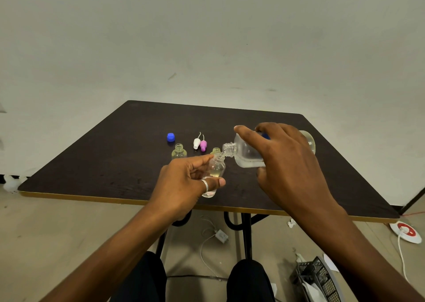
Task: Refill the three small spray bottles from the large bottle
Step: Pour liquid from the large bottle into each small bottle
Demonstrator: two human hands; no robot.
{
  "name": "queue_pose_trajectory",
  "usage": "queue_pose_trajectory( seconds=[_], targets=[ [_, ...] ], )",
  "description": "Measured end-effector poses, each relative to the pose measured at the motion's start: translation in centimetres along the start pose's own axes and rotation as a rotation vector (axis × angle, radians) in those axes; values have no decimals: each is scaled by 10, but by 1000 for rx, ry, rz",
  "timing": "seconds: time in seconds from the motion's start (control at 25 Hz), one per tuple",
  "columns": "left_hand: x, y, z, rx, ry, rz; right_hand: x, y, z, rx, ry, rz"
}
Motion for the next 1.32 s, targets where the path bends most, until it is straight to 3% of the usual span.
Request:
queue_pose_trajectory(
  seconds=[1.32],
  targets=[
    [-4, -3, 0, 7, -25, -1, 2, 0, -3, 7, -18, -3]
  ],
)
Point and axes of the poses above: each hand's wrist, its own y-axis towards the middle knuckle, its own z-axis out of the palm, x = y × z, the point moved 10 cm from there along y, towards the middle knuckle, and after that the axes turned 7 degrees about -x, right-handed, at the moved point
